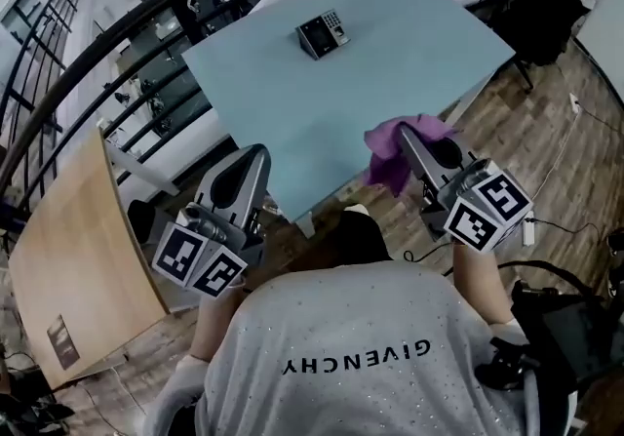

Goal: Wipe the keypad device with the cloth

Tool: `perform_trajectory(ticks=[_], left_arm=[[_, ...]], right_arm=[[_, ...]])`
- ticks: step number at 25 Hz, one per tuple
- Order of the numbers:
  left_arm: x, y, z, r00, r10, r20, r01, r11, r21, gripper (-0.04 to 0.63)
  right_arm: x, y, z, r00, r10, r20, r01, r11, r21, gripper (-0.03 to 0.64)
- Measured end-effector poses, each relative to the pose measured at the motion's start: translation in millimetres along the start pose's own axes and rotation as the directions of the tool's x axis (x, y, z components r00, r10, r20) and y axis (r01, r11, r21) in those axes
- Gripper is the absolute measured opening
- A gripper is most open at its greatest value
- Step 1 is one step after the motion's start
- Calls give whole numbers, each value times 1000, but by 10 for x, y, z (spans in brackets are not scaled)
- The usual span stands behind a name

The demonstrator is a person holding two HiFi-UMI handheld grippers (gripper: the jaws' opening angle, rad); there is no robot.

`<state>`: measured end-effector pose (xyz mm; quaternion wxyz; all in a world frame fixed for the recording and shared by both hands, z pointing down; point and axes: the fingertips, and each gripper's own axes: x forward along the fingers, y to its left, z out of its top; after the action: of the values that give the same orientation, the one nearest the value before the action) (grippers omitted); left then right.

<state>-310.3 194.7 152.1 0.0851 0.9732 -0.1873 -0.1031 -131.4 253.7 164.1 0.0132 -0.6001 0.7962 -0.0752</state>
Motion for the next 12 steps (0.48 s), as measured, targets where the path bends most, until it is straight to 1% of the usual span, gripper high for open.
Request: perform_trajectory(ticks=[3, 6, 9, 12], left_arm=[[276, 263, 19, 999, 45, 20, -44, 999, -18, 2], [628, 453, 58, 997, 74, 36, -73, 997, -24, 1], [1011, 704, 77, 993, 108, 38, -107, 994, -19, 0], [1361, 967, 84, 990, 115, 85, -110, 992, -61, 2]], right_arm=[[353, -269, 75, 1000, 23, 7, -23, 1000, -3, 14], [706, -562, 232, 997, 76, 27, -76, 997, -11, 14], [1055, -879, 433, 989, 130, 72, -127, 991, -42, 14], [1419, -1273, 623, 982, 127, 137, -120, 991, -62, 14]])
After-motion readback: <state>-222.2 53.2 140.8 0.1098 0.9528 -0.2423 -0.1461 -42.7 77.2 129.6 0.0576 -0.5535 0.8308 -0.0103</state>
